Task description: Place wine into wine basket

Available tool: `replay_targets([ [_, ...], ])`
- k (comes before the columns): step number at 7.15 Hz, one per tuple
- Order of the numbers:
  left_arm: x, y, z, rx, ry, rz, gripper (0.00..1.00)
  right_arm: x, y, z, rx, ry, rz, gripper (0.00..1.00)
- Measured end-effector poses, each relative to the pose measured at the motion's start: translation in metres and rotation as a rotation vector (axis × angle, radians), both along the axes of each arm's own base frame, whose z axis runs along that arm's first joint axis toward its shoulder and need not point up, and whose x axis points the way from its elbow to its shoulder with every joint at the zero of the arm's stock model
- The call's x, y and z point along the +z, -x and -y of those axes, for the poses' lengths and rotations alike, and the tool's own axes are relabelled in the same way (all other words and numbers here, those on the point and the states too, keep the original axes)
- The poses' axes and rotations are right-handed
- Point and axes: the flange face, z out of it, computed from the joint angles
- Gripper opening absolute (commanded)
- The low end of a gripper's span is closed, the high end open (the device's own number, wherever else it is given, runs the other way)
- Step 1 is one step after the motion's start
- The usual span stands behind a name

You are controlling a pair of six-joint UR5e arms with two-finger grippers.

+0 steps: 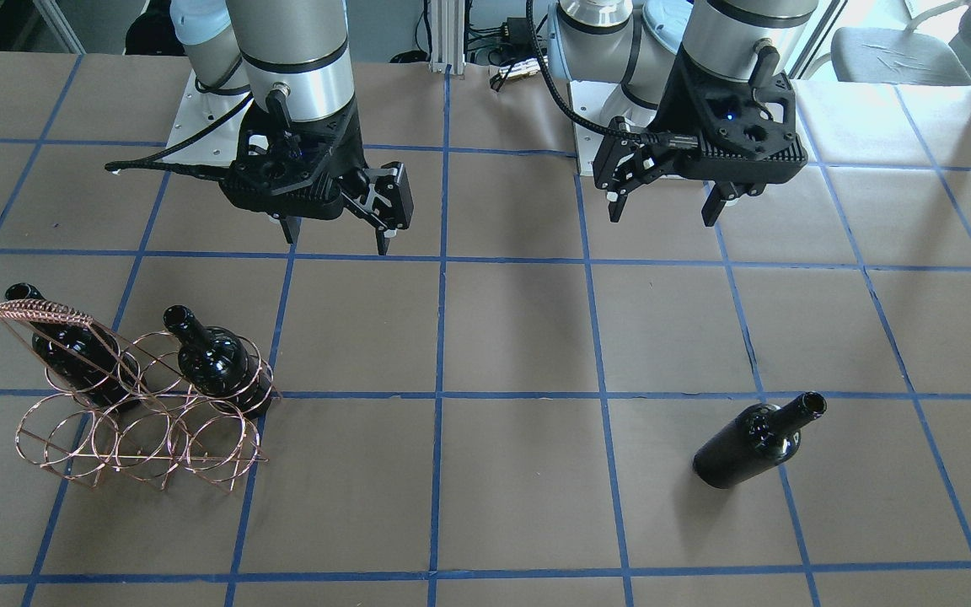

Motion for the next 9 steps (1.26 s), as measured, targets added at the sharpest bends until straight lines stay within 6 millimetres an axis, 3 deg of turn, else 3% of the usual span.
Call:
replay_targets([
  [3, 0.0, 0.0, 0.0, 0.0, 0.002, -0.001, 1.0, 0.0, 0.007, 0.004, 0.09, 0.005, -0.021, 1.0],
  [4, 0.0, 0.0, 0.0, -0.001, 0.002, -0.001, 1.0, 0.002, 0.017, 0.009, 0.126, 0.009, -0.038, 1.0],
  [6, 0.003, -0.007, 0.001, 0.008, 0.007, 0.006, 1.0, 0.013, 0.059, 0.019, 0.134, 0.02, -0.06, 1.0],
  [7, 0.004, -0.025, 0.007, 0.034, 0.007, 0.008, 1.0, 0.02, 0.084, 0.022, 0.132, 0.021, -0.067, 1.0],
  [9, -0.01, -0.078, 0.038, 0.062, -0.01, 0.009, 1.0, 0.029, 0.134, 0.025, 0.131, 0.001, -0.077, 1.0],
])
